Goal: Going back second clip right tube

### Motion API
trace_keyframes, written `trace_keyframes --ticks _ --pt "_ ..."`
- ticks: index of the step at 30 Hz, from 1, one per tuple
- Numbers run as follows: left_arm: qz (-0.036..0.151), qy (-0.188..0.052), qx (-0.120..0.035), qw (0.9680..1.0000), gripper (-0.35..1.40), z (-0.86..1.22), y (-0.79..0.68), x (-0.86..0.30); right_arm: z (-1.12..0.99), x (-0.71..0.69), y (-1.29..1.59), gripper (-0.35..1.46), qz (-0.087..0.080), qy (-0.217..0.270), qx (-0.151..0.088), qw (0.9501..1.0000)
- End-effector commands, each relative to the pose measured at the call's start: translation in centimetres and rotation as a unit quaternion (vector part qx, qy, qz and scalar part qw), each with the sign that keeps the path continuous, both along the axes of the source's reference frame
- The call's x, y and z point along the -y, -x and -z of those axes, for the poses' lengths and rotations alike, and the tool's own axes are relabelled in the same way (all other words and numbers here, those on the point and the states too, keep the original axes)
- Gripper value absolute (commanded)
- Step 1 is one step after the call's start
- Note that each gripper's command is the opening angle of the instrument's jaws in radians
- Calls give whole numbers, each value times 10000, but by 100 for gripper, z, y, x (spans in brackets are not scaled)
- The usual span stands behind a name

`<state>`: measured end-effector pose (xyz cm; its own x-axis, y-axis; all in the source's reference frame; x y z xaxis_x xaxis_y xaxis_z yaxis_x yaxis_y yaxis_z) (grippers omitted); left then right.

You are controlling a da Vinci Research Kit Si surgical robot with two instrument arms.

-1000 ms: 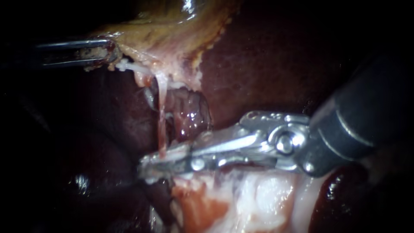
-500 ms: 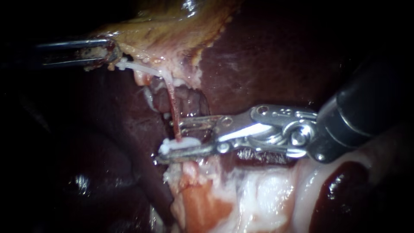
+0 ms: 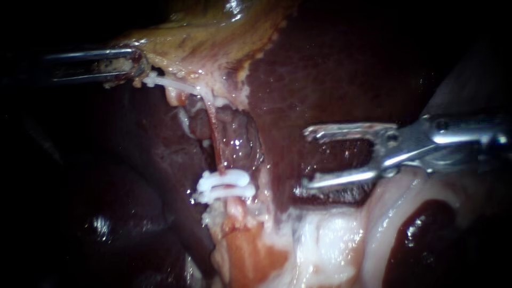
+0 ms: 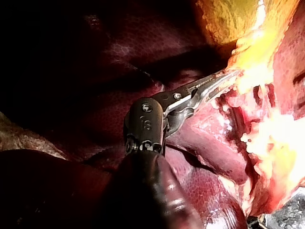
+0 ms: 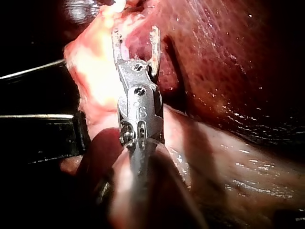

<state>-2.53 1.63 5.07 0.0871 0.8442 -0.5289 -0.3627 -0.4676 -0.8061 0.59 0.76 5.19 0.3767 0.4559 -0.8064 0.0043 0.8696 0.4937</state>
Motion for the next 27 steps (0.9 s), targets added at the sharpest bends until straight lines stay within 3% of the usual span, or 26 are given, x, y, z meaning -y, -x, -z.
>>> trace_keyframes --ticks 1,8,19,27 --pt "1 1 0 10000 -35 0 1 0 0 -1 3 50 50 22 32 10000" --pt "22 32 -20 10000 -35 -8 12 6 0 2 15 50 168 78 84 9998" --pt "-124 130 -20 9998 -35 -48 56 17 3 4 18 50 178 78 79 9998" --pt "-167 109 -12 9998 -35 -53 64 21 3 4 18 50 180 78 78 9998"
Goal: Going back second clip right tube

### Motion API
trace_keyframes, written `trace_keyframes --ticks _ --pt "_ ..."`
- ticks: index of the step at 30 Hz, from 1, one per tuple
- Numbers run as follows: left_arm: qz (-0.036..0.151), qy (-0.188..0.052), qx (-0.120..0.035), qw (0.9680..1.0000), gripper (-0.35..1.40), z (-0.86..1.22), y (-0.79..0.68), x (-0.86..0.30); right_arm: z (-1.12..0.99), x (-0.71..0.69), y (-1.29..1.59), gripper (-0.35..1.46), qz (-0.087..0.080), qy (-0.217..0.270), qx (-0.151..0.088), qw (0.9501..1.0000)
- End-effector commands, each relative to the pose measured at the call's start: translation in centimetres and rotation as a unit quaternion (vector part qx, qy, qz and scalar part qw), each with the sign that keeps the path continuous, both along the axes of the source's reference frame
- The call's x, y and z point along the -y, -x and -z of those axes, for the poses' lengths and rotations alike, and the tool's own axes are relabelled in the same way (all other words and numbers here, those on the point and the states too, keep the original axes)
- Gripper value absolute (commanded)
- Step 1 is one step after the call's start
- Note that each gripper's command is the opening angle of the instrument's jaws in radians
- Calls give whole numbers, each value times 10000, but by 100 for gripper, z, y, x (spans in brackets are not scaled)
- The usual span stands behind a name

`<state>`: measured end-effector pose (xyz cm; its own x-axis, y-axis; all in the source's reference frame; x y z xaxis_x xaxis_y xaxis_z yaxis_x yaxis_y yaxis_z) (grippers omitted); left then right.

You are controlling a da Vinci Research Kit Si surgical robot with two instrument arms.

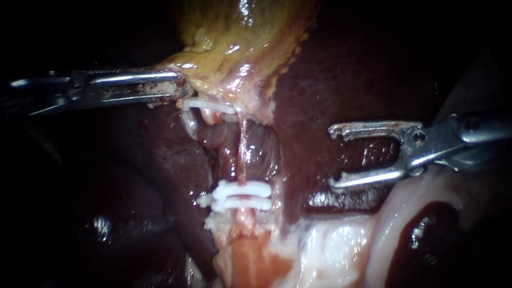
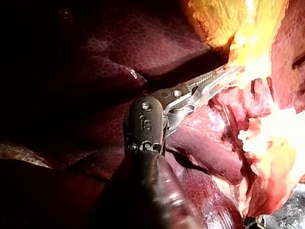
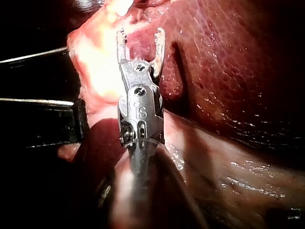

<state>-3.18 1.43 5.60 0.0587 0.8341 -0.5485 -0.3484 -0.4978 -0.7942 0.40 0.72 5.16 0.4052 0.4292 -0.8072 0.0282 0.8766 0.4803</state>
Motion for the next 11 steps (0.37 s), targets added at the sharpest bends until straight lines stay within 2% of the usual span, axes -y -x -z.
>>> trace_keyframes --ticks 1,11 --pt "-4 -5 -3 10000 -35 0 0 1 0 0 0 50 -1 0 0 10000" --pt "4 -30 4 10000 -35 -1 1 1 1 0 0 50 -1 0 0 10000"
